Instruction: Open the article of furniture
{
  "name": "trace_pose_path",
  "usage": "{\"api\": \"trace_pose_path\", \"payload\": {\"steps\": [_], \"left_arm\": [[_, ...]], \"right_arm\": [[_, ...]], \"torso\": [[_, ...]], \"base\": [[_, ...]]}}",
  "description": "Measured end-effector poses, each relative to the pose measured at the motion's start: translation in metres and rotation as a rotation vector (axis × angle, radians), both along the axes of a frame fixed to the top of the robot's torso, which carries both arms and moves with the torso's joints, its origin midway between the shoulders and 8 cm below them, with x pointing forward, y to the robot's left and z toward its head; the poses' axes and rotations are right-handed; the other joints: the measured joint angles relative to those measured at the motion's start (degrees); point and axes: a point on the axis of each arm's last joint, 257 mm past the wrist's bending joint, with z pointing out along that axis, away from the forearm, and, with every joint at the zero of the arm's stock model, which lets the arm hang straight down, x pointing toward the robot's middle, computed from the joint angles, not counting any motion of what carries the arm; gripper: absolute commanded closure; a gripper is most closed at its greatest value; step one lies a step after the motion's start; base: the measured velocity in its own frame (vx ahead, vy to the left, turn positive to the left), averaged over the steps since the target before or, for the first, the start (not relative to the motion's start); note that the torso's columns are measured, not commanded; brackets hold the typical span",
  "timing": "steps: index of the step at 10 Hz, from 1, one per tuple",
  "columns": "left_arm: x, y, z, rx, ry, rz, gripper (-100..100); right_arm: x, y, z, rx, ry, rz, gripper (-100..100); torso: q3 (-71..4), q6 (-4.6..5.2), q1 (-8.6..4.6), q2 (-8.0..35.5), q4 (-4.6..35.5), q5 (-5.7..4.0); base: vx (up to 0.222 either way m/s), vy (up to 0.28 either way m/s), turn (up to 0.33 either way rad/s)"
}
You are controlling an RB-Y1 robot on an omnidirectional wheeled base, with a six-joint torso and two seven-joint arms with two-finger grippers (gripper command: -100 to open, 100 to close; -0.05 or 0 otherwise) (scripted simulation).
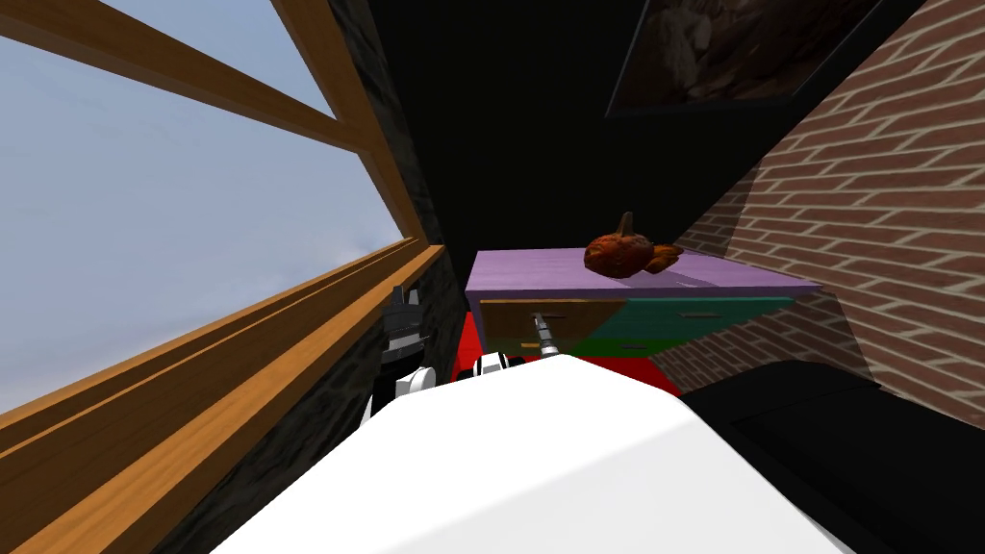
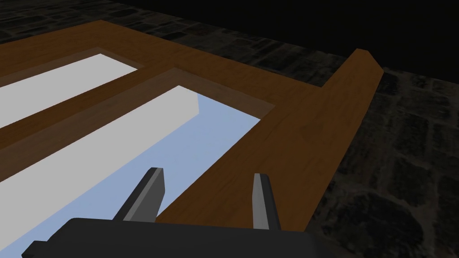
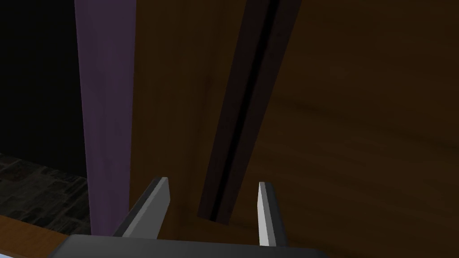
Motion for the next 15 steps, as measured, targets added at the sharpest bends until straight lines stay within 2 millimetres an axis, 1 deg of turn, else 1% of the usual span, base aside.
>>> {"api": "trace_pose_path", "payload": {"steps": [2,4,6,10,11,15], "left_arm": [[0.0,0.0,0.0,0.0,0.0,0.0,0],[0.0,0.0,0.0,0.0,0.0,0.0,0],[0.0,0.0,0.0,0.0,0.0,0.0,0],[0.0,0.0,0.0,0.0,0.0,0.0,0],[0.0,0.0,0.0,0.0,0.0,0.0,0],[0.0,0.0,0.0,0.0,0.0,0.0,0]], "right_arm": [[-0.002,0.0,0.002,0.001,-0.001,0.004,100],[-0.006,0.002,0.001,0.0,0.007,0.009,100],[-0.01,0.004,-0.003,0.002,0.019,0.015,100],[-0.014,0.007,0.001,0.001,0.013,0.026,100],[-0.016,0.008,-0.002,0.001,0.021,0.027,-100],[-0.014,0.002,0.014,0.005,0.022,0.036,-100]], "torso": [[0.3,0.0,0.3,0.5,0.2,0.12],[0.1,-0.01,0.23,0.2,0.2,0.18],[-0.2,-0.01,0.11,-0.2,0.2,0.21],[0.1,0.03,0.21,0.2,0.2,0.18],[-0.1,-0.02,0.13,-0.1,0.2,0.19],[-0.1,-0.03,-0.05,-0.2,0.0,0.01]], "base": [[-0.163,0.045,-0.028],[-0.177,0.036,-0.022],[-0.107,0.017,-0.014],[-0.158,0.036,-0.025],[-0.018,0.02,-0.059],[0.008,0.021,-0.035]]}}
